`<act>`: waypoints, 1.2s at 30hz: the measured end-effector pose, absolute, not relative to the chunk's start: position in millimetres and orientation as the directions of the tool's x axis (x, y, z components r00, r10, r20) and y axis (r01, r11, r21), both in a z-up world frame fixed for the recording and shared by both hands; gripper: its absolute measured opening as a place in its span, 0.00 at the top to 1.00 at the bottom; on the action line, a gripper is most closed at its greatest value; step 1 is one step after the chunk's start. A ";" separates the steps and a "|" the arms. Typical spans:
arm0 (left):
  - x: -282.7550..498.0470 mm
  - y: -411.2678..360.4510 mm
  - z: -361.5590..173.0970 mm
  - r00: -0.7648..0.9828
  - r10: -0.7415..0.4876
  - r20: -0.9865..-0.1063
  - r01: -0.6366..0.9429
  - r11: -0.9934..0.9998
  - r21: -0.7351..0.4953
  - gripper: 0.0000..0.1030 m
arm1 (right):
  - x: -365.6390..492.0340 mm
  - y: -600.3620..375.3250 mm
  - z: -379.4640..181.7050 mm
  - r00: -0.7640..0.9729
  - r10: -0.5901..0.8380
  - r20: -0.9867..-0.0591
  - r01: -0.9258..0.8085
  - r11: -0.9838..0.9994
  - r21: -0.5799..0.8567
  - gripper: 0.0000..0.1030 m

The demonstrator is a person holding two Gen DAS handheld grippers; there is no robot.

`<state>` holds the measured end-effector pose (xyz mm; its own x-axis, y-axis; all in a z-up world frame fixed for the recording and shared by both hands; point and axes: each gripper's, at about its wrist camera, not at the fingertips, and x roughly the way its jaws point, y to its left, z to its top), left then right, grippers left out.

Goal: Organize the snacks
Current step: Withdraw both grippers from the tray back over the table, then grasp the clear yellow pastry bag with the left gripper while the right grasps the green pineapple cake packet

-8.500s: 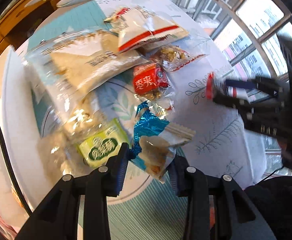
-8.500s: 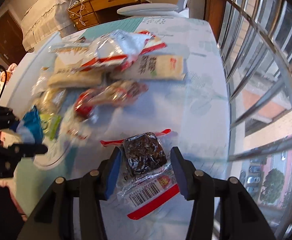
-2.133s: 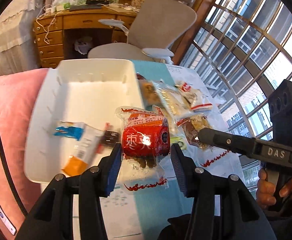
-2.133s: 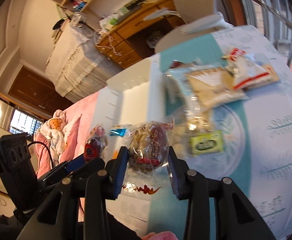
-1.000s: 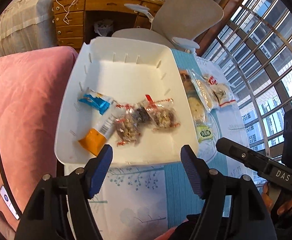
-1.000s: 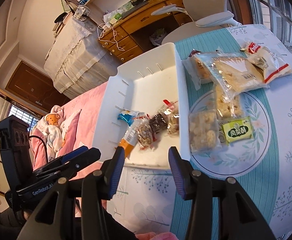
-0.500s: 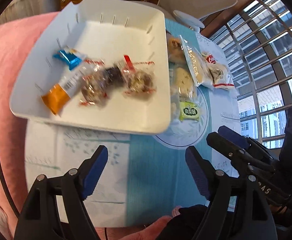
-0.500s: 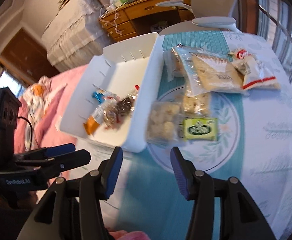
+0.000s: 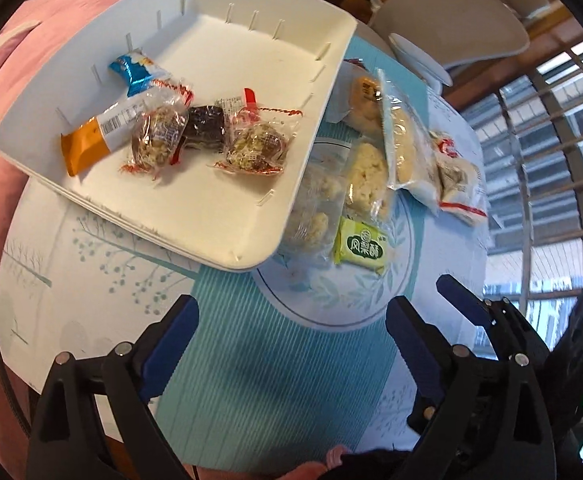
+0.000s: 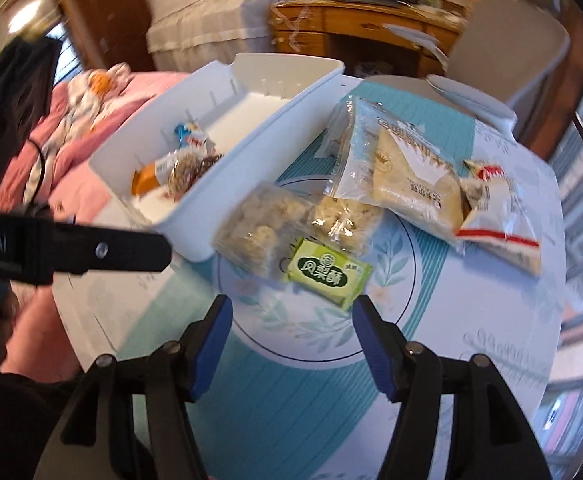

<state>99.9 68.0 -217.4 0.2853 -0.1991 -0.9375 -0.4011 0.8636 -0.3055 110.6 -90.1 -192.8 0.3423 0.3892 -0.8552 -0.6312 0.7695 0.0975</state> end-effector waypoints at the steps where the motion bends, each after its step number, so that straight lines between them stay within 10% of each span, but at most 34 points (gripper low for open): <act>1: 101.7 65.6 -220.3 0.285 -0.190 -0.940 -0.416 0.859 -0.299 0.08 | 112.0 -90.9 -195.8 0.350 0.390 -0.852 -0.651 0.755 0.078 0.39; 36: 152.1 64.1 -315.9 0.233 -0.060 -0.971 -0.773 0.595 -0.222 0.08 | 151.3 -78.6 -272.0 0.309 0.470 -0.827 -0.832 0.555 0.004 0.34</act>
<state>152.1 64.1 -315.9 0.2335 -0.0597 -0.9705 -0.7727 0.5945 -0.2224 151.3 -78.6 -272.0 0.3090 0.4697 -0.8270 -0.8320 0.5548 0.0043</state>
